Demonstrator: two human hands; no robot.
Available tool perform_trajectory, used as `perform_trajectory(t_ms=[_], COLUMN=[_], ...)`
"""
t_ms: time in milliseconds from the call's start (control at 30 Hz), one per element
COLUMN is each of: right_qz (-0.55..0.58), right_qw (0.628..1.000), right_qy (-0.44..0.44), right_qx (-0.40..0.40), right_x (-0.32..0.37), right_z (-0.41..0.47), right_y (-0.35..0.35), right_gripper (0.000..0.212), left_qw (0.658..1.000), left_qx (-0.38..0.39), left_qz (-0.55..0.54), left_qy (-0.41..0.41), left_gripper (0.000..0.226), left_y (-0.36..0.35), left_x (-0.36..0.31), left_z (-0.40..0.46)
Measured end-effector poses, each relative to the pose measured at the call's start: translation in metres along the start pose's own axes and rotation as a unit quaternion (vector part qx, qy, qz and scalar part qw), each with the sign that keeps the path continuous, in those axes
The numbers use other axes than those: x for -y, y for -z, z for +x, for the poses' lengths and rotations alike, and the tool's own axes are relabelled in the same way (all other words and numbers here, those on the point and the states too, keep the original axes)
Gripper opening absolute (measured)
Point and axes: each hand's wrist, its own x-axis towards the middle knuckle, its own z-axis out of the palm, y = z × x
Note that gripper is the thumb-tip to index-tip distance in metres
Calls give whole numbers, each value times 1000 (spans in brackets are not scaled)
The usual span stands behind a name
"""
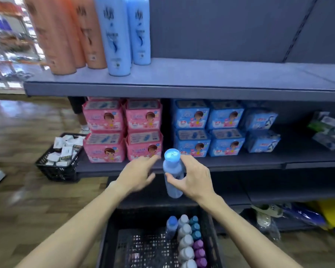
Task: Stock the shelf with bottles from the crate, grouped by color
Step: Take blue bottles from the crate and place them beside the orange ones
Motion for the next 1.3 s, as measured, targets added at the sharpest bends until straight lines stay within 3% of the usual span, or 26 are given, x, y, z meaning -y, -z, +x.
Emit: perform_trajectory(t_ms=[200,367,733,1067,1300], right_qz=[22,46,84,83,69], right_qw=[999,996,993,992,995], right_qy=[25,54,70,61,2], right_qx=[-2,-46,-55,-72,-71], right_x=[35,68,153,184,183], right_z=[62,110,196,248,273], right_y=[49,88,172,195,160], right_gripper=[41,51,32,27,32], left_qw=[995,984,963,955,961], left_qx=[-92,-144,-251,-264,-200], left_qz=[40,90,100,135,172], left_qy=[-18,-44,-20,21,82], left_gripper=[47,42,34,42,54], left_y=[78,126,234,297,284], left_x=[-4,-12,-31,-26,-22], left_z=[29,37,62,79,87])
